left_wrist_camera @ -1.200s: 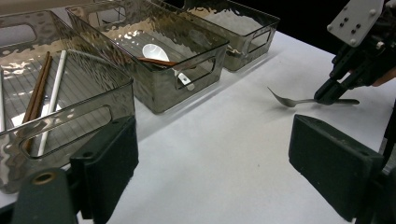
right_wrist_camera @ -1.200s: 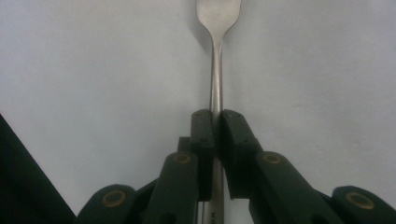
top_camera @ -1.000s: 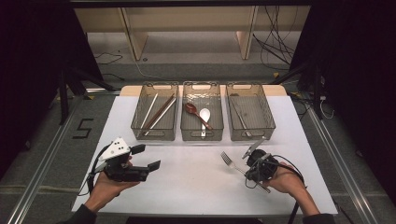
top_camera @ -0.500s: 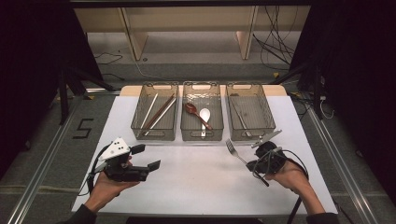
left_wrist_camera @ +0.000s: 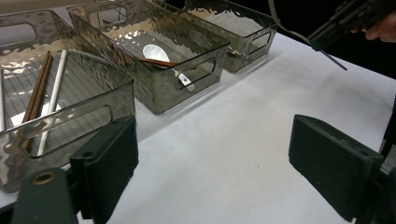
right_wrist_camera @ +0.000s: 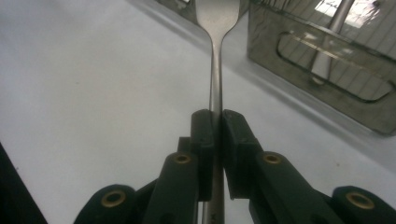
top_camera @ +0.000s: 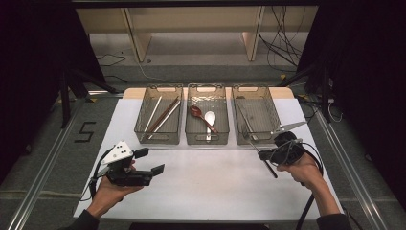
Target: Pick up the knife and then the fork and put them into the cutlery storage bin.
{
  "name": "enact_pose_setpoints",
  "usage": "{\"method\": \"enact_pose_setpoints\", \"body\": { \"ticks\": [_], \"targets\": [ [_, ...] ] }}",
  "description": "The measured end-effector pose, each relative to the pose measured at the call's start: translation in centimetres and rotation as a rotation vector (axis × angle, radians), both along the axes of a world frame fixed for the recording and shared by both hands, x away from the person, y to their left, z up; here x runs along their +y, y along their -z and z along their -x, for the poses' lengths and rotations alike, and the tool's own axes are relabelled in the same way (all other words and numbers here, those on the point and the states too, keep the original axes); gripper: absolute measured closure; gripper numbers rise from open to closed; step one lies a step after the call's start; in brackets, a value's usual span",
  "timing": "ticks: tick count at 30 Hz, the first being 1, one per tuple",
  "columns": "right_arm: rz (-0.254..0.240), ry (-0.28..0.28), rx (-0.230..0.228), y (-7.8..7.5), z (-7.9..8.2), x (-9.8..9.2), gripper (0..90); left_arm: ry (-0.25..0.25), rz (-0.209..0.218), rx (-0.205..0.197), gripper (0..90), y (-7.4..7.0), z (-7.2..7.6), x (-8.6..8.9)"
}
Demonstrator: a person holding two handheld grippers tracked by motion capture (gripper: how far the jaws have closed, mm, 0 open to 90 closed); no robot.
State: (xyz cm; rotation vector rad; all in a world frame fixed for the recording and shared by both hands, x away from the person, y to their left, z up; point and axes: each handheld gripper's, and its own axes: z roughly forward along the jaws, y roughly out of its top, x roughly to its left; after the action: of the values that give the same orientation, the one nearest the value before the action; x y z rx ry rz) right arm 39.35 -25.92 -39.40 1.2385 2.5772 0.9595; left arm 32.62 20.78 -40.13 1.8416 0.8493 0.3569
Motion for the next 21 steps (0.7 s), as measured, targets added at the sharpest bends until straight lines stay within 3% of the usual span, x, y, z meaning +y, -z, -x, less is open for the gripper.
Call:
{"method": "enact_pose_setpoints", "body": {
  "ticks": [15,21],
  "targets": [
    [-0.084,0.069,-0.038,-0.8,-1.9,-1.0,84.2,-0.005,0.011,0.004,15.0,0.0,-0.2,0.0],
    [-0.091,0.094,-0.052,-1.0,-2.4,-1.5,84.3,-0.007,0.008,0.000,15.0,0.0,-0.1,-0.1]
  ]
}}
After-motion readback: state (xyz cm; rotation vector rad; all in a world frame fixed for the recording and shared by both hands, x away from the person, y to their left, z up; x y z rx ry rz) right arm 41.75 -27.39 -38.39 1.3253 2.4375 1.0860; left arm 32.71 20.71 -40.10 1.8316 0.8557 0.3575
